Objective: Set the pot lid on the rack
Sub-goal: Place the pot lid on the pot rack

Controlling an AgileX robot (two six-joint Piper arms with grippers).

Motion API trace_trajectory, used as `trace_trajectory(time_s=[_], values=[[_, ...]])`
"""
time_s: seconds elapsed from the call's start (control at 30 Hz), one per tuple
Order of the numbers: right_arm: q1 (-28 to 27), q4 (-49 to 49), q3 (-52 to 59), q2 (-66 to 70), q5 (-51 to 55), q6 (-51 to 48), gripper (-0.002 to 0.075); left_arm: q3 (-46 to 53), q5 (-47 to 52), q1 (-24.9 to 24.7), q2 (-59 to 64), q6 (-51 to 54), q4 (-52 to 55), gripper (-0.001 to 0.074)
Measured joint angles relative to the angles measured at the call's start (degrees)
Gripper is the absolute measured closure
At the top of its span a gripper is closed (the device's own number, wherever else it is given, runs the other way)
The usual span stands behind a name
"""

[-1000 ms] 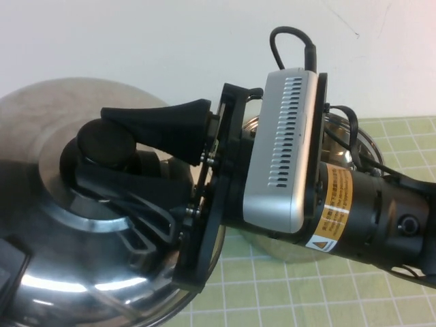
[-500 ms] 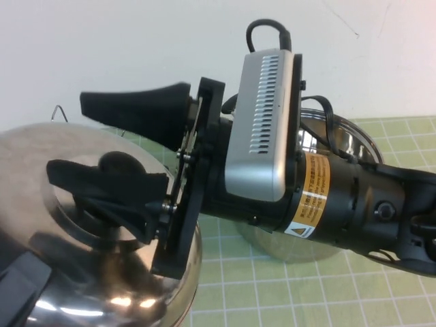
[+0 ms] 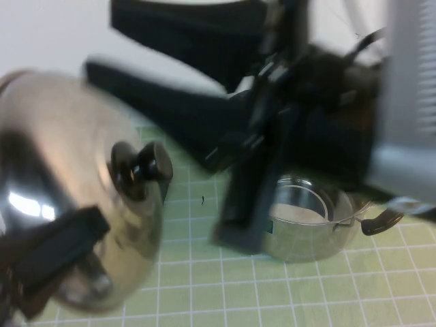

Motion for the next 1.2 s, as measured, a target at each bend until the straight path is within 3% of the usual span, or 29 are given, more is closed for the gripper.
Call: trace_trajectory(time_s=[0.1, 0.23, 0.4, 0.57, 0.83, 1.03, 1.2], values=[[0.0, -4.82, 0.0, -6.56, 13.62, 0.12, 0.0626, -7.66, -0.81, 0.0, 7.1, 1.18, 6.5, 0.0677], [0.0, -14.46, 0.43, -14.65, 32.63, 7.04, 0.0708, -15.21, 2.77, 0.0, 16.6, 7.48, 8.16, 0.0677], [0.0, -24.48, 4.09, -21.84, 44.6, 15.02, 0.0723, -21.81, 2.89, 1.27, 28.81, 16.86, 8.4, 0.0677], [0.0, -26.48, 9.38, -27.71, 50.24, 16.62, 0.0727, -27.15, -0.99, 4.69, 38.89, 22.64, 8.54, 0.0677], [0.0, -26.71, 15.44, -32.08, 53.69, 16.83, 0.0727, -31.43, -6.99, 12.98, 47.21, 26.03, 8.54, 0.0677], [0.0, -26.71, 16.25, -31.98, 54.04, 16.83, 0.0727, -31.43, -16.29, 13.7, 53.33, 36.7, 8.62, 0.0677], [0.0, -26.71, 16.25, -31.98, 54.04, 16.86, 0.0727, -31.43, -14.55, 13.7, 55.93, 40.87, 8.62, 0.0677]])
